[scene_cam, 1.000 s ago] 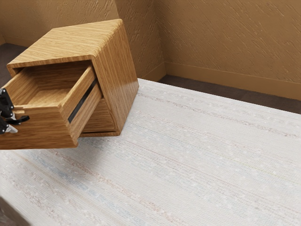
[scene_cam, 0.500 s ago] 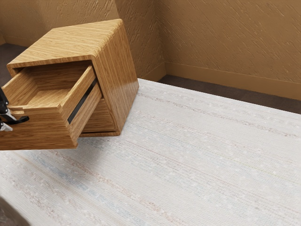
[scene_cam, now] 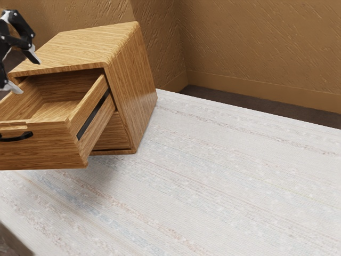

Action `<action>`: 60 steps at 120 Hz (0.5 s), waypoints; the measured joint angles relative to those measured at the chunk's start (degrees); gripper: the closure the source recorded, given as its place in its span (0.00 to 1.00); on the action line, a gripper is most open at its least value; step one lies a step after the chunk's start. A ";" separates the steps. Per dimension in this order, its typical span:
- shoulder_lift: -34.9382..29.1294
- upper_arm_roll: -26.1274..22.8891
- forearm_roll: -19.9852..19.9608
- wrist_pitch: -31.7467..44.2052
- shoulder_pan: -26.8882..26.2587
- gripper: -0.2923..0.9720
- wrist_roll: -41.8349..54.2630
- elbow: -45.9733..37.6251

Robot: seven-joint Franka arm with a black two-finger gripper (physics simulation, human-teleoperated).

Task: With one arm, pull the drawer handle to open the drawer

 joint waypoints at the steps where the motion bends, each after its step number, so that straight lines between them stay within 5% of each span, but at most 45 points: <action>1: 0.77 -0.09 -0.03 -0.51 -0.92 0.38 0.00 0.14; 23: 9.43 7.97 -2.85 -7.72 -11.84 0.30 0.25 -2.85; 60: 9.76 8.61 -1.43 -9.97 -13.20 0.25 2.26 -4.66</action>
